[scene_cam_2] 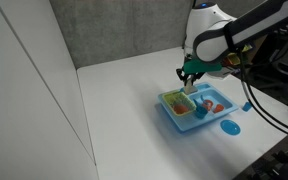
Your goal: Pick up the detergent and put it in the dish rack
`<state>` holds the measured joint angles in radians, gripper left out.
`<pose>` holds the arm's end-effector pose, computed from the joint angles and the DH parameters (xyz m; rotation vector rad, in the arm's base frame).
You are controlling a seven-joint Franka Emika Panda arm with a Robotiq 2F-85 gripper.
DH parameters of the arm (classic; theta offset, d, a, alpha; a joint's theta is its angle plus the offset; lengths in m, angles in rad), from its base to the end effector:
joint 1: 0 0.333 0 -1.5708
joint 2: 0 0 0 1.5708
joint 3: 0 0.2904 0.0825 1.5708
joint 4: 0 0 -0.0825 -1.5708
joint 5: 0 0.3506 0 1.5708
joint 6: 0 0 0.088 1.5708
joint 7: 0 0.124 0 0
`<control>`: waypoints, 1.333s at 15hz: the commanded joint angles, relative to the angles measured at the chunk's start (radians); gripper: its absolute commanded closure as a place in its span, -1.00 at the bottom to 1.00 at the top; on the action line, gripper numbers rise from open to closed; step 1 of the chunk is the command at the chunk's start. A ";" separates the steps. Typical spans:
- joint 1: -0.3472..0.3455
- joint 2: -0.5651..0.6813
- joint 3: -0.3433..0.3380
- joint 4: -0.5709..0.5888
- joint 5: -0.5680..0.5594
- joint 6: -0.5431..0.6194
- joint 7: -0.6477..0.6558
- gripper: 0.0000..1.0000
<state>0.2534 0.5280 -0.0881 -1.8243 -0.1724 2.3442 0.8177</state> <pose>0.6040 0.0988 0.2308 2.8882 -0.7675 0.1075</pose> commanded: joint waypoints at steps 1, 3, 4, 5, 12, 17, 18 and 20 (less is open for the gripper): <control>-0.007 0.030 0.014 0.017 0.027 0.031 0.032 0.80; -0.010 0.045 0.022 0.017 0.048 0.061 0.032 0.80; -0.009 0.051 0.023 0.017 0.058 0.074 0.032 0.80; -0.008 0.056 0.022 0.016 0.067 0.090 0.033 0.80; 0.001 0.053 0.013 0.000 0.061 0.091 0.016 0.37; -0.004 0.072 0.026 0.009 0.073 0.101 0.000 0.80; -0.004 0.080 0.029 0.012 0.076 0.104 -0.001 0.80; -0.007 0.094 0.036 0.016 0.085 0.119 -0.001 0.80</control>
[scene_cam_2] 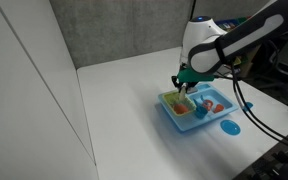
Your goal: Pick up the detergent and put it in the dish rack
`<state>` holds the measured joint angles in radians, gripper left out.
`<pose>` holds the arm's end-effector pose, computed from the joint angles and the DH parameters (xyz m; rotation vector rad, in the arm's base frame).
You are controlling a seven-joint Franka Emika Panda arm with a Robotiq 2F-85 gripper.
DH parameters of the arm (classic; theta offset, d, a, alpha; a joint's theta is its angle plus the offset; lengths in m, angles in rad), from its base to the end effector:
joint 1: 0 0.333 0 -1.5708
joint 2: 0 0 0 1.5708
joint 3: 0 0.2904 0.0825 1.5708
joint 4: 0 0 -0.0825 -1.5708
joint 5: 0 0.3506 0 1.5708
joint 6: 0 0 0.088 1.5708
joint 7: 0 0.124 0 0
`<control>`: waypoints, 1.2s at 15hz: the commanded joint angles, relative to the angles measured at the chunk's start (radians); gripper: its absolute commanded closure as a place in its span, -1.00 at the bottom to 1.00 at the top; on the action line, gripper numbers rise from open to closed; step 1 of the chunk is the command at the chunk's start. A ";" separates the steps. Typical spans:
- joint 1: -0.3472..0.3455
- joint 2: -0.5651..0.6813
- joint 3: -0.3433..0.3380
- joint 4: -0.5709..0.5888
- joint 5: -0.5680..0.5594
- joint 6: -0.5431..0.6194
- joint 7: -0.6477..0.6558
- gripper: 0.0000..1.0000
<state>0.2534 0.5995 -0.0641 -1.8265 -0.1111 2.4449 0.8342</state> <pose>0.6037 0.1162 0.1942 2.9405 -0.8277 0.1062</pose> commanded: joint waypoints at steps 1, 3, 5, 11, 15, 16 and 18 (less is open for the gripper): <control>-0.007 0.028 0.014 0.019 0.028 0.028 -0.017 0.80; -0.013 0.042 0.019 0.024 0.043 0.051 -0.021 0.80; -0.013 0.053 0.018 0.027 0.059 0.061 -0.020 0.79; -0.018 0.077 0.026 0.029 0.120 0.066 -0.024 0.79; -0.006 0.090 0.015 0.028 0.128 0.063 -0.009 0.79; 0.000 0.093 0.008 0.028 0.123 0.062 -0.001 0.79; 0.003 0.098 0.004 0.026 0.121 0.062 0.004 0.79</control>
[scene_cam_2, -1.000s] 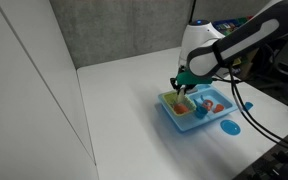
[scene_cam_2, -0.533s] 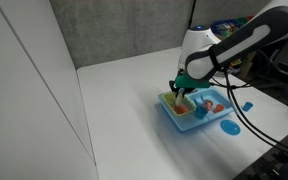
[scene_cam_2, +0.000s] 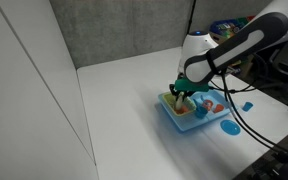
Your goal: Pick up the detergent and put it in the dish rack
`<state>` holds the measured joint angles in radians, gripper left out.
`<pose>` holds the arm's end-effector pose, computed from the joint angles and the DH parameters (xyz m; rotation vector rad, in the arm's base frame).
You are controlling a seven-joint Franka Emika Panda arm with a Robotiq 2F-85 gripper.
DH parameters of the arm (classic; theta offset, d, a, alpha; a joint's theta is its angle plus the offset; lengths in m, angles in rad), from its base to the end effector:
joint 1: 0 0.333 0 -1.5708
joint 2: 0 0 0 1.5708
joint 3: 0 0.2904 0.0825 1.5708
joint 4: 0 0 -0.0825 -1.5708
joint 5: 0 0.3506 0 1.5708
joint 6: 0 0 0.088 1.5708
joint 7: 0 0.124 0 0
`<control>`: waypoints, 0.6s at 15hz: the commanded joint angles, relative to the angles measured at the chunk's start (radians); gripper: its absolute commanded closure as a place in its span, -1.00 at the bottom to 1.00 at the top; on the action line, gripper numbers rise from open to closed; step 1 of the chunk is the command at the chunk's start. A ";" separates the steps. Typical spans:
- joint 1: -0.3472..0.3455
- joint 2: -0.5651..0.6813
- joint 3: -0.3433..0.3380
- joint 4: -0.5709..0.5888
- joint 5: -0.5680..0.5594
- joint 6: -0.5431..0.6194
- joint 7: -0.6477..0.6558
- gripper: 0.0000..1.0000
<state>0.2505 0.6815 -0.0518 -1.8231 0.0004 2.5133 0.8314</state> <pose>0.5988 0.1217 0.1511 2.9687 -0.9531 0.0378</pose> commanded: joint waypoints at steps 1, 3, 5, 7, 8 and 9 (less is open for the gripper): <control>0.007 0.019 -0.010 0.024 0.009 -0.009 0.008 0.79; 0.008 0.026 -0.011 0.027 0.009 -0.016 0.009 0.76; 0.008 0.032 -0.011 0.029 0.009 -0.022 0.008 0.35; 0.010 0.035 -0.011 0.029 0.008 -0.024 0.007 -0.15; 0.011 0.036 -0.011 0.028 0.007 -0.024 0.007 -0.25; 0.012 0.036 -0.011 0.028 0.007 -0.024 0.006 -0.38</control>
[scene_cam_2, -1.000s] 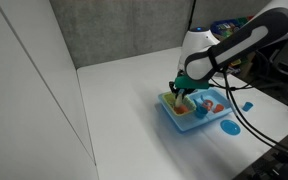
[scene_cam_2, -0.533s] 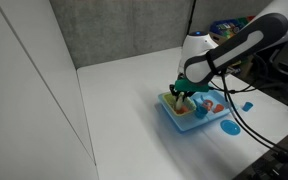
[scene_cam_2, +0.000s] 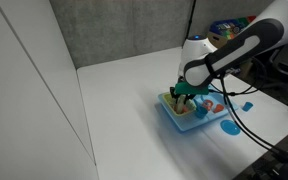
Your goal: Pick up the detergent and put it in the dish rack
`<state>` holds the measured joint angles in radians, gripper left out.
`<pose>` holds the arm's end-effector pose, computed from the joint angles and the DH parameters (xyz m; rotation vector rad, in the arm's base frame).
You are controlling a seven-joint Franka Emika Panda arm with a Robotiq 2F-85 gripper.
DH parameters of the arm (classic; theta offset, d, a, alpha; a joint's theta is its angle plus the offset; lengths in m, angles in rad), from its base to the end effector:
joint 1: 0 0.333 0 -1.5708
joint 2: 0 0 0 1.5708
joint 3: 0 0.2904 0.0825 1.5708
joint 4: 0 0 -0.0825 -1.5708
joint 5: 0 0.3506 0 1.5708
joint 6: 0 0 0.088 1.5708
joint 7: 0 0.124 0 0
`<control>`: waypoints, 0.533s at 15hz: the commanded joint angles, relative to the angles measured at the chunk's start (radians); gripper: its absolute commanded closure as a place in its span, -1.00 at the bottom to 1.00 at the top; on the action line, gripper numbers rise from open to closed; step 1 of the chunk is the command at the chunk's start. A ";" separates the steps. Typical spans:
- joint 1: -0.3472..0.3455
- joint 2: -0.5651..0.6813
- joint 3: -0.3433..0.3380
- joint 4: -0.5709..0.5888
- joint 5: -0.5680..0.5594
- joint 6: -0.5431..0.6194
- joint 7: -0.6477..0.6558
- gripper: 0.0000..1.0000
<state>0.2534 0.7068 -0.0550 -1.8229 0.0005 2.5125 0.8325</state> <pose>0.5942 0.1204 0.1357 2.9540 -0.9489 0.0053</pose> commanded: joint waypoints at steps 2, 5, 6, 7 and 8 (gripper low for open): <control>0.012 0.006 -0.006 0.024 0.006 -0.022 0.002 -0.70; 0.019 -0.013 -0.006 0.017 -0.001 -0.020 -0.003 -1.00; 0.021 -0.021 -0.005 0.016 -0.003 -0.023 -0.007 -1.00; 0.025 -0.029 -0.006 0.016 -0.006 -0.026 -0.009 -1.00; 0.029 -0.037 -0.009 0.018 -0.011 -0.029 -0.007 -1.00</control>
<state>0.2682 0.7008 -0.0550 -1.8145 0.0000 2.5125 0.8314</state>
